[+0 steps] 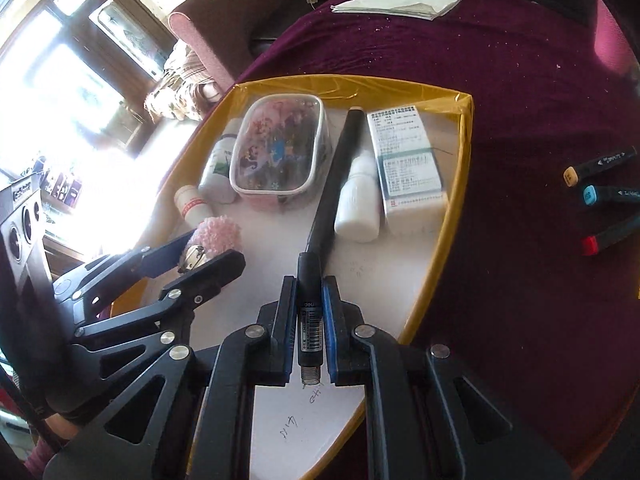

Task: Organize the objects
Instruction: 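Lower the pink badge and black marker into the tray and open both grippers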

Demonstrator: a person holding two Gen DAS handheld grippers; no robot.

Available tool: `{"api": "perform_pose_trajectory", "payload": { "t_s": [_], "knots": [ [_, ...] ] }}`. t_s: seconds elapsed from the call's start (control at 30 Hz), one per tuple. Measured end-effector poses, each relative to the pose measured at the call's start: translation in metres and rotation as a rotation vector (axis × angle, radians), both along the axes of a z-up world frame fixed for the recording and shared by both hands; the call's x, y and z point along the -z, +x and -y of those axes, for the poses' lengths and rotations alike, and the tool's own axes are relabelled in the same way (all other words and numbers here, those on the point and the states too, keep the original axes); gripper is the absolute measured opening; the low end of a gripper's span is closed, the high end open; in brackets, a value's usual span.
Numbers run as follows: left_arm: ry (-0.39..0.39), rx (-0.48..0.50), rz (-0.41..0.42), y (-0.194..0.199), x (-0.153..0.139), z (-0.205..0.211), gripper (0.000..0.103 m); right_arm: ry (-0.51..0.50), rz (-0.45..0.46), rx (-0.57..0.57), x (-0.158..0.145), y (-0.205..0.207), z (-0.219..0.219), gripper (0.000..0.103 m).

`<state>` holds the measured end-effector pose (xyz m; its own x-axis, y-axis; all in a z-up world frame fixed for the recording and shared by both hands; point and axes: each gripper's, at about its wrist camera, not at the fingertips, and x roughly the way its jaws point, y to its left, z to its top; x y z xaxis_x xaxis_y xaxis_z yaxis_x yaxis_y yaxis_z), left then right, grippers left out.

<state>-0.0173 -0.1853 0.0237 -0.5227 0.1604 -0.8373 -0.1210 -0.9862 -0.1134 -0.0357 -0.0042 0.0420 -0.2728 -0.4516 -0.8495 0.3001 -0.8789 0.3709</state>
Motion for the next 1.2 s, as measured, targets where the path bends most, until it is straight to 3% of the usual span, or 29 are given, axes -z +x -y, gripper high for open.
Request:
{"api": "perform_pose_trajectory", "payload": {
  "t_s": [0.23,0.43,0.5,0.57,0.73,0.83,0.93,1.0,1.03,1.07,1.13,1.2],
  "knots": [
    [0.045,-0.009,0.042,-0.002,0.006,0.004,0.049,-0.005,-0.003,0.052,-0.001,-0.002,-0.009,0.012],
    [0.063,-0.04,0.065,0.0,0.01,0.008,0.053,0.002,-0.1,0.073,-0.022,0.01,-0.02,0.012],
    [0.057,-0.054,0.096,0.002,0.017,0.008,0.055,0.006,-0.137,0.076,-0.032,0.018,-0.025,0.013],
    [0.027,-0.053,0.078,0.007,0.017,0.006,0.057,0.017,-0.172,0.083,-0.039,0.027,-0.03,0.021],
    [0.004,-0.029,0.062,0.029,0.018,0.004,0.059,-0.016,-0.2,0.106,-0.044,0.043,-0.049,0.022],
    [0.108,-0.029,0.035,0.037,0.011,0.016,0.059,-0.045,-0.214,0.151,-0.045,0.053,-0.071,0.022],
    [0.188,-0.054,-0.036,0.046,-0.014,0.029,0.06,-0.024,-0.263,0.208,-0.057,0.064,-0.101,0.022],
    [0.236,-0.026,-0.101,0.053,-0.039,0.025,0.068,-0.008,-0.317,0.258,-0.07,0.072,-0.125,0.022],
    [0.249,-0.011,-0.131,0.055,-0.05,0.02,0.074,-0.002,-0.342,0.285,-0.077,0.076,-0.137,0.029],
    [0.263,0.005,-0.149,0.056,-0.06,0.013,0.079,0.005,-0.37,0.314,-0.083,0.078,-0.15,0.047],
    [0.291,0.049,-0.154,0.051,-0.073,-0.004,0.08,0.013,-0.427,0.373,-0.092,0.082,-0.175,0.072],
    [0.304,0.095,-0.134,0.043,-0.08,-0.026,0.08,0.018,-0.473,0.443,-0.096,0.086,-0.202,0.073]
  ]
}}
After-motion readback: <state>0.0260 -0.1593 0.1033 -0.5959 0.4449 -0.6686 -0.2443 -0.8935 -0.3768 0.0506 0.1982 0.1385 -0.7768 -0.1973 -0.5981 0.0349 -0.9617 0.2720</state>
